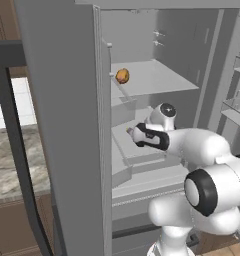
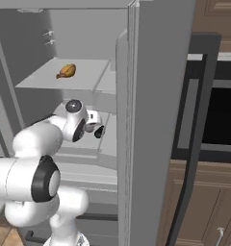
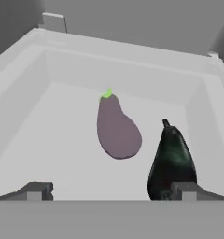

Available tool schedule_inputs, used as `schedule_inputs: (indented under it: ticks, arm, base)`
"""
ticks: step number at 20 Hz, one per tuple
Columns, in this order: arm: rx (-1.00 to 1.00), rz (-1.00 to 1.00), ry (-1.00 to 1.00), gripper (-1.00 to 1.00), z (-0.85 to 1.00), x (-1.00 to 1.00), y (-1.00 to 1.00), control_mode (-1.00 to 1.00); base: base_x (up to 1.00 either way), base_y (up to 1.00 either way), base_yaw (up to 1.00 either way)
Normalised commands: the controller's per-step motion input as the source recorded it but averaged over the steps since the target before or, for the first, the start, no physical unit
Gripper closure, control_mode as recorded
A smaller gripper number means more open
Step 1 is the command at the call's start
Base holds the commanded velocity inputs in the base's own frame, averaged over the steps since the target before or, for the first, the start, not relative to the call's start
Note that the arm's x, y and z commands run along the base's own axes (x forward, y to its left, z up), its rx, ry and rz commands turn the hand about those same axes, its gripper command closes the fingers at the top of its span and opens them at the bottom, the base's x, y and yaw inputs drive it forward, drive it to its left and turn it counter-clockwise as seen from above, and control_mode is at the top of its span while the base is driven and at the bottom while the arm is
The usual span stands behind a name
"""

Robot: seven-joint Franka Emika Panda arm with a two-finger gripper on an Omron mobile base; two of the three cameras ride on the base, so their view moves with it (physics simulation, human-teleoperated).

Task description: Place one eggplant and one chicken drumstick in each tupperware on the nearby counter, to pack two identical lunches.

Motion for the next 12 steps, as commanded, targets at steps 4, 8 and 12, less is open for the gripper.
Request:
schedule_inputs:
  ticks: [4, 8, 12]
  arm:
    - [0.0, 0.06, 0.0, -1.0, -0.21, 0.38, 0.09, -1.0]
    - [0.0, 0.03, 0.0, -1.0, -0.31, 0.32, 0.11, -1.0]
    - [0.0, 0.01, 0.0, -1.0, -0.28, 0.42, 0.16, -1.0]
  base:
    - [0.0, 0.0, 0.0]
    - [0.0, 0.0, 0.0]
    - [0.0, 0.0, 0.0]
